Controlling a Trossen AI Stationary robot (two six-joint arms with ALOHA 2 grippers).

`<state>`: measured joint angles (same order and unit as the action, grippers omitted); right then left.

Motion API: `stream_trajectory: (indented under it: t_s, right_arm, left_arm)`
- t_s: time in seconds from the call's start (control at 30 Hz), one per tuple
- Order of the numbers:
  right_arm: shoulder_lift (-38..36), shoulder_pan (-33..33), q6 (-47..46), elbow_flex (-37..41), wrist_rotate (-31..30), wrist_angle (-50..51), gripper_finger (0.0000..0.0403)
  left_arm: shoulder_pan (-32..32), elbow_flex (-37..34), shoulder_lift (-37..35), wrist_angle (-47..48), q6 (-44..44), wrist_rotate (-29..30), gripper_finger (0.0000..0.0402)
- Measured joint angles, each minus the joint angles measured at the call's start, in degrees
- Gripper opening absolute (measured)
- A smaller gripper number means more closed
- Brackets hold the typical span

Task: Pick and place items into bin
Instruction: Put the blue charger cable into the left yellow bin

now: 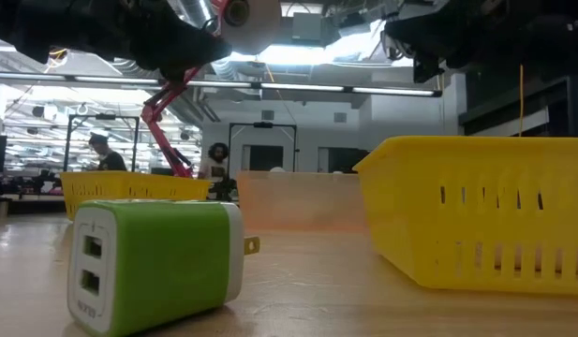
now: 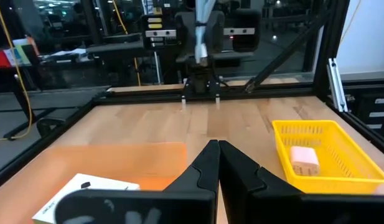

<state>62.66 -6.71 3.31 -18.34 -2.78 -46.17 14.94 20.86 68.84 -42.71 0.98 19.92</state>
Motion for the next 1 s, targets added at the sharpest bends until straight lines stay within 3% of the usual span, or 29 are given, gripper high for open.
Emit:
stream_trajectory:
  t_s: [0.3,0.47,0.57,1.0]
  right_arm:
    - [10.04,-2.63,-0.02,0.2,-0.72,-11.31,0.0009]
    - [14.25,-2.61,0.14,-0.37,-0.72,-15.56,0.0009]
    - [15.57,-2.61,0.37,-1.46,-0.68,-15.61,0.0009]
    - [17.37,-2.59,1.68,-3.97,-0.61,-15.38,0.0009]
  left_arm:
    - [0.0,0.01,0.0,-1.34,-0.2,-0.58,0.0003]
    - [0.02,0.02,1.02,-5.24,0.72,-6.03,0.0005]
    - [0.0,0.02,2.5,-7.39,0.68,-6.0,0.0016]
    - [0.0,5.14,12.88,-10.42,-1.93,-6.0,0.0162]
